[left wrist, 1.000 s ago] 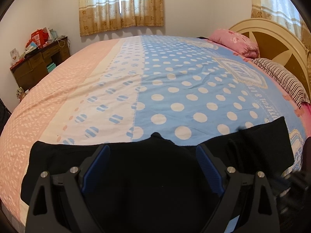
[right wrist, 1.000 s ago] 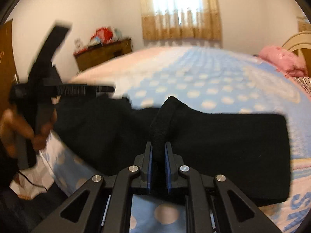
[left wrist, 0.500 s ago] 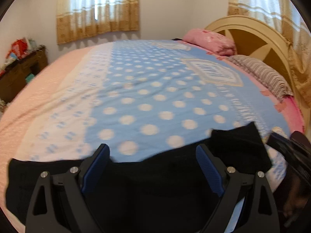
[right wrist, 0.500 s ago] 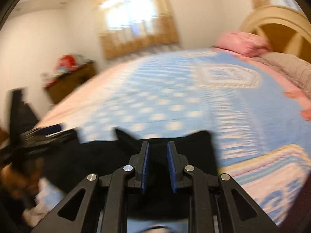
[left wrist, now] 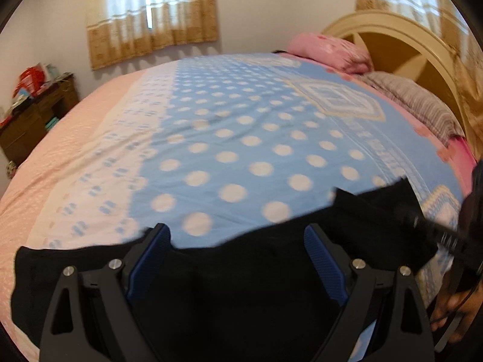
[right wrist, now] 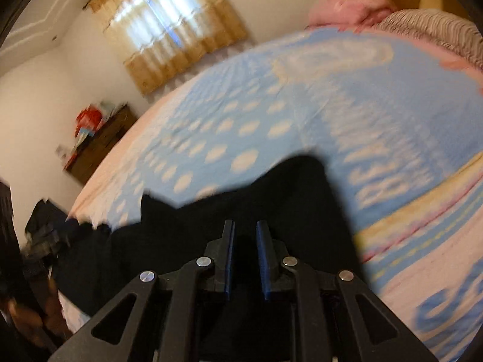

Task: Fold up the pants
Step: 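Lay the lifted pants edge down over the bundle with the right gripper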

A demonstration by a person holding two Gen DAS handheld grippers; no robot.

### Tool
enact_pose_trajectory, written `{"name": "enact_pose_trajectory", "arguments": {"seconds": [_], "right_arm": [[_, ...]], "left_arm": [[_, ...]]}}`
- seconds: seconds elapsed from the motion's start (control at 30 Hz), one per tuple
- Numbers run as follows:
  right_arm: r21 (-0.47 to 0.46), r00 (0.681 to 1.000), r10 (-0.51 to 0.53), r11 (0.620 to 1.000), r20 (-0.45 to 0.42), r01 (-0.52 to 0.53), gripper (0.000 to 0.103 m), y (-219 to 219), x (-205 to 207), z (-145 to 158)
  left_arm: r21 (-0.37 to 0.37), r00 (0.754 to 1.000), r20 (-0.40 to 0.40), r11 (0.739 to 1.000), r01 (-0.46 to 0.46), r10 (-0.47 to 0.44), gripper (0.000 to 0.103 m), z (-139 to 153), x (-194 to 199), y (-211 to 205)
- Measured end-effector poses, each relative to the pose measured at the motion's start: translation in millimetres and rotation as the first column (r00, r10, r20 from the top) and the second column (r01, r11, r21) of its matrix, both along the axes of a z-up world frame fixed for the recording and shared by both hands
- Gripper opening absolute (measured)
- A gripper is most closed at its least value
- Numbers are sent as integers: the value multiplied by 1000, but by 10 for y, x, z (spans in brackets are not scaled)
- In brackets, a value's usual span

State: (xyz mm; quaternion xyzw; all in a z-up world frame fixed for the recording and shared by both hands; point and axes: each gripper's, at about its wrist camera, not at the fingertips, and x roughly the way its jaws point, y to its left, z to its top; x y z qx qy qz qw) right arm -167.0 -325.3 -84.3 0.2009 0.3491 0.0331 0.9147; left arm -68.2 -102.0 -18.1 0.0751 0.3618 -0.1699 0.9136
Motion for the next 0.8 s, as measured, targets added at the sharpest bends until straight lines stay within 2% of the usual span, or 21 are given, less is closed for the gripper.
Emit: {"name": "enact_pose_trajectory", "arguments": {"seconds": [0.1, 0.2, 0.23, 0.27, 0.33, 0.37, 0.4, 0.47, 0.53, 0.57, 0.63, 0.7, 0.8], "right_arm": [[-75, 993, 115, 990, -9, -115, 19, 478, -84, 36], [16, 969, 247, 969, 16, -247, 19, 859, -205, 46], [29, 947, 321, 947, 7, -321, 19, 1040, -229, 43], [-3, 940, 341, 940, -6, -341, 20, 1134, -230, 46], [-240, 953, 301, 925, -9, -295, 20, 1334, -325, 100], [-279, 959, 283, 921, 2, -272, 20, 1320, -351, 118], [-269, 968, 249, 934, 22, -234, 20, 1199, -369, 157], [-154, 977, 201, 970, 76, -188, 20, 877, -423, 234], [-79, 989, 73, 995, 128, -63, 20, 411, -463, 340], [-84, 991, 3, 996, 134, 8, 20, 192, -462, 375], [-104, 992, -66, 991, 110, 78, 20, -87, -407, 399], [-117, 993, -80, 989, 85, 89, 20, -246, -304, 374], [-202, 997, -76, 976, 27, 80, 20, -286, -53, 243]], "left_arm": [[7, 997, 30, 998, -64, 64, 93, 76, 77, 199], [-35, 994, 20, 994, -108, 109, 93, 124, 167, 340], [-53, 993, 13, 992, -113, 114, 93, 135, 190, 347], [-61, 994, 5, 992, -107, 107, 93, 136, 197, 329], [-63, 998, 2, 996, -65, 65, 93, 145, 189, 220], [-48, 999, 10, 998, -50, 51, 93, 147, 171, 164], [-39, 999, 16, 998, -40, 40, 93, 147, 154, 129], [-35, 1000, 24, 999, -16, 17, 93, 142, 109, 86], [-41, 1000, 16, 999, -2, 3, 93, 119, 70, 72], [-43, 1000, 7, 999, 5, -5, 93, 101, 53, 57], [-48, 1000, -11, 999, 26, -27, 93, 65, 22, 2], [-49, 996, -32, 995, 83, -84, 93, 5, -54, -141], [-9, 990, -32, 991, 134, -134, 93, -72, -163, -327]]}}
